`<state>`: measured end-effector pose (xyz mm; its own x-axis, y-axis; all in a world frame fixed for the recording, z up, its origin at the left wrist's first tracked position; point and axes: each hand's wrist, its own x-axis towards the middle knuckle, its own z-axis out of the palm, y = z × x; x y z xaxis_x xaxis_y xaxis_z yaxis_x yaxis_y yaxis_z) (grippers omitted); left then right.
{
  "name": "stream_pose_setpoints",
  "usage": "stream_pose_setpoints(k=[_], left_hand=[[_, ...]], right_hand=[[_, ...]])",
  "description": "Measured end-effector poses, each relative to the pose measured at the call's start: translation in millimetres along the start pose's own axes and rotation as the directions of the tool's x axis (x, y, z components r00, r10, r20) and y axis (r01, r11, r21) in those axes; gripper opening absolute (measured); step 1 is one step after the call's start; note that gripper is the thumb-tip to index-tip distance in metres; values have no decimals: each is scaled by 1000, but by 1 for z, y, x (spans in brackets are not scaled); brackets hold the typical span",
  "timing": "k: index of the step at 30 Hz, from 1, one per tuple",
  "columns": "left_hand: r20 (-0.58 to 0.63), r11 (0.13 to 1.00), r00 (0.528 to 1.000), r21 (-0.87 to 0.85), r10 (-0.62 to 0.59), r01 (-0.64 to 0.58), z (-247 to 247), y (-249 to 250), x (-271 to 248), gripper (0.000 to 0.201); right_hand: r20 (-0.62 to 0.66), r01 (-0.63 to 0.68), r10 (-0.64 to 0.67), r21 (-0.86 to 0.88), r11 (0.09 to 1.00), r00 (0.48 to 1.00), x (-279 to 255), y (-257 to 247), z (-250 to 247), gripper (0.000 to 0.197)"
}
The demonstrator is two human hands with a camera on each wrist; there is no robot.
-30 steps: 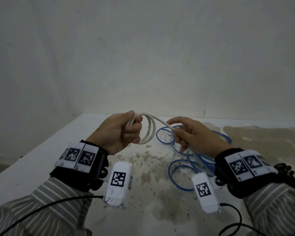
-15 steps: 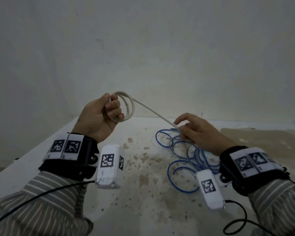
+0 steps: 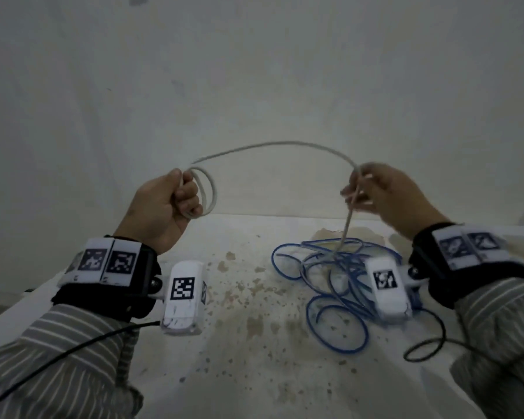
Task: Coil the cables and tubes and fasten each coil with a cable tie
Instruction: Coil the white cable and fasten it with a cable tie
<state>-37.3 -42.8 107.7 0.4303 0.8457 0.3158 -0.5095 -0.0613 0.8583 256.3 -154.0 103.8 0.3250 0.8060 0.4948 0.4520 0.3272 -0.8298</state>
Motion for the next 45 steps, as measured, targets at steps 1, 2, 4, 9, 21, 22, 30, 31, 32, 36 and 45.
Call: stream_pose_setpoints(k=[1,2,4,9,21,22,30,31,32,36,45], left_hand=[[9,1000,1000,17,-1,1,2,-2,0,33],[17,999,1000,34,-2,2,5,-4,1,33],[33,998,999,63,0,-2,11,-8,2,34],[15,999,1000,30,-25,24,17,-15,3,33],[154,917,981,397,-119,49,33,-26,-20,32],[186,902,973,429,-134,42,38,-29,-22,33],[380,933,898,352,-220,80,52,-40,-32,24],[389,937,892,336,-228,93,51,-40,-32,24],[391,944,890,310,-236,114,49,-40,-33,23],[319,968,915,118,-249,222,47,-37,-34,19],[181,919,966,-317,-184,234,40,-29,-22,37]], right_hand=[[-54,65,-60,102,993,997,5,-15,-2,26],[-92,125,-109,191,974,990,9,-30,-4,26],[-107,201,-177,286,937,978,13,-54,-8,24],[-24,134,-134,-10,991,991,3,-52,0,23],[223,57,42,-418,907,974,-25,-1,24,82],[258,122,-13,-411,904,966,-25,-7,27,77],[363,331,-181,-409,850,914,-22,-19,57,21],[358,321,-178,-392,862,917,-21,-18,55,20],[358,316,-175,-385,867,917,-21,-17,55,19],[351,261,-126,-370,892,928,-19,-9,54,19],[541,171,163,-514,841,825,-39,5,67,46]])
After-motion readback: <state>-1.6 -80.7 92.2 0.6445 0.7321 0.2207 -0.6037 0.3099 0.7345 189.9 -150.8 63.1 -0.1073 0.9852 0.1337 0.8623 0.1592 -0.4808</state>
